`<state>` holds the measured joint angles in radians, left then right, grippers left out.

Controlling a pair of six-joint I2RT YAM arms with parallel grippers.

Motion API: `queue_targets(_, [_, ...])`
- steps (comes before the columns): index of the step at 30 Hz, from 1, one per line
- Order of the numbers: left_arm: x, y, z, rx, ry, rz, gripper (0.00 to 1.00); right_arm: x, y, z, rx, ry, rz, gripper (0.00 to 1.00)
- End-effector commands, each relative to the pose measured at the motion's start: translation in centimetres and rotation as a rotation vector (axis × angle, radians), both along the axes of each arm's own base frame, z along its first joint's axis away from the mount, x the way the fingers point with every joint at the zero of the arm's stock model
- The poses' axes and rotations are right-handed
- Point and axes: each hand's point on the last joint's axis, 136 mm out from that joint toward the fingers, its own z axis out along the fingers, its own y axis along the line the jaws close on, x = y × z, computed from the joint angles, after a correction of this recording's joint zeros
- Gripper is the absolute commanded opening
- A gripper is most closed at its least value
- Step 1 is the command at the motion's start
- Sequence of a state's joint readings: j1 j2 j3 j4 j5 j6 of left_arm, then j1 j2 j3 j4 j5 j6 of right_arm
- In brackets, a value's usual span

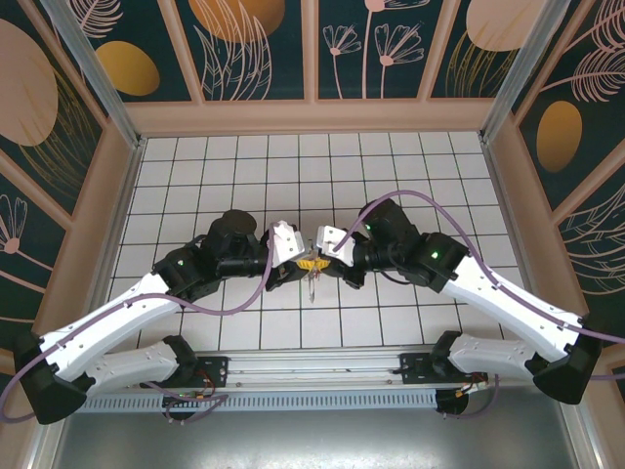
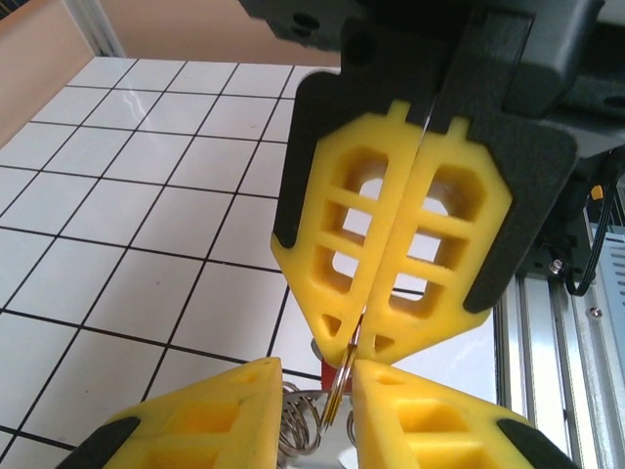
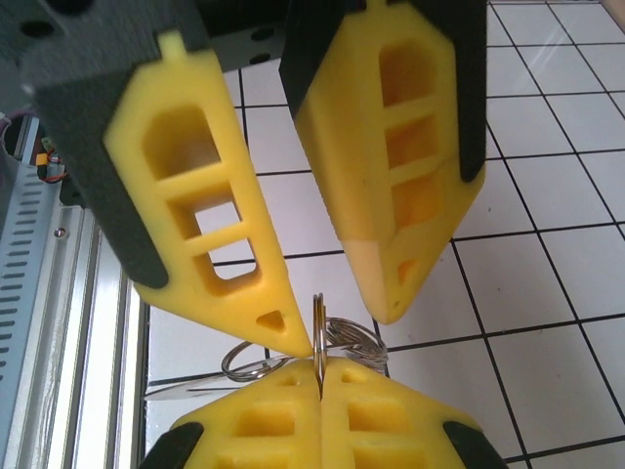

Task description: Put the keys on the keyring

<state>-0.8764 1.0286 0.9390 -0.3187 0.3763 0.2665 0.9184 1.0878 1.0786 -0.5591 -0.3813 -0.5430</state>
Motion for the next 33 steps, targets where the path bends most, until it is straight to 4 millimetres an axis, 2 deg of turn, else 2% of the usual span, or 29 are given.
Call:
queue_targets(1, [0.0, -0.1, 0.9, -0.004, -0.028, -0.012, 0.24, -0.1, 0.4, 2.0, 0.033, -0.039, 0.013, 0.00])
queue_targets(7, [-0.1, -0.4, 0.8, -0.006, -0.025, -0.029, 0.20, -0.4, 0.5, 2.0, 0.040, -0.035, 0.029, 0.00])
queue_targets(13, [-0.5, -0.7, 1.0, -0.024, -0.016, -0.059, 0.00, -0.5, 0.4, 2.3, 0.053, -0.042, 0.031, 0.00])
queue_targets(19, [-0.7, -0.5, 2.1, -0.080, -0.047, -0.053, 0.00, -0.5, 0.2, 2.7, 0.084, -0.051, 0.017, 0.00])
queue_targets(24, [-0.6, -0.1, 3.1, -0.120, -0.084, -0.030, 0.00, -0.5, -0.2, 2.2, 0.096, -0.032, -0.013, 0.10])
queue_targets(33, [-0.9, -0.1, 3.5, -0.162, -0.095, -0.038, 0.00, -0.8, -0.3, 2.1, 0.115, -0.019, -0.012, 0.13])
